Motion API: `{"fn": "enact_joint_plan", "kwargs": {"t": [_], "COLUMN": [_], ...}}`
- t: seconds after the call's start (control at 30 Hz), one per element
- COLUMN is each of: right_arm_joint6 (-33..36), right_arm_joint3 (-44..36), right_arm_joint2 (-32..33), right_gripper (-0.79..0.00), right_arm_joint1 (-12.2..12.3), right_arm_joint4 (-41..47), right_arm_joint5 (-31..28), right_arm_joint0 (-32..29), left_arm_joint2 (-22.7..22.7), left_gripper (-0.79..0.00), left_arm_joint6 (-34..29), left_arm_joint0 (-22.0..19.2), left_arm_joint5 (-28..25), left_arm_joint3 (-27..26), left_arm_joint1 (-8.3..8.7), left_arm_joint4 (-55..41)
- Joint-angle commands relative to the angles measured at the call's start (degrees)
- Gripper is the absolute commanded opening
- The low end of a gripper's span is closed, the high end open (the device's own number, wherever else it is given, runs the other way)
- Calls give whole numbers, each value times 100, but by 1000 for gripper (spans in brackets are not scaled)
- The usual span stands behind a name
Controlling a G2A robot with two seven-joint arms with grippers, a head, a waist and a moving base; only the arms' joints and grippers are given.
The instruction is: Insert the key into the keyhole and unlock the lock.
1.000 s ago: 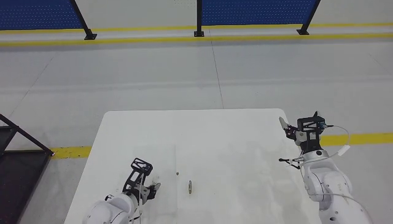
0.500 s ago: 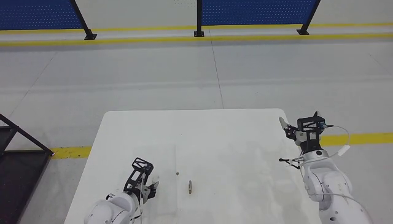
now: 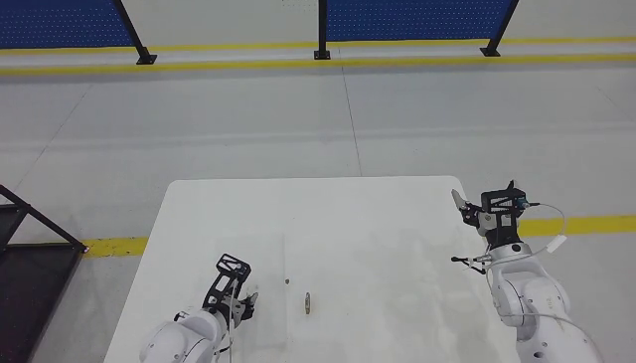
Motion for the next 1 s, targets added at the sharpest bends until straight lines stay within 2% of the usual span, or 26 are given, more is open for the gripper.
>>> {"fn": "enact_joint_plan", "kwargs": {"t": [0.0,0.5,0.97], "right_arm_joint6": [0,0,0], "right_arm_joint3": [0,0,0], "right_arm_joint2": [0,0,0], "right_gripper": [0,0,0], "right_arm_joint1": [0,0,0], "right_arm_joint4": [0,0,0], "right_arm_joint5": [0,0,0], "right_arm_joint0": [0,0,0], "left_arm_joint2": [6,101,219], "left_gripper": [-416,-453,-496], "left_arm_joint6": [8,-87,-125], "left_arm_joint0": [-6,18,-51], "left_arm_joint5": [-9,52,62], "left_arm_joint3": [10,-20,179], "left_arm_joint1": [2,15,18], "left_arm_joint4": [5,182,295]}}
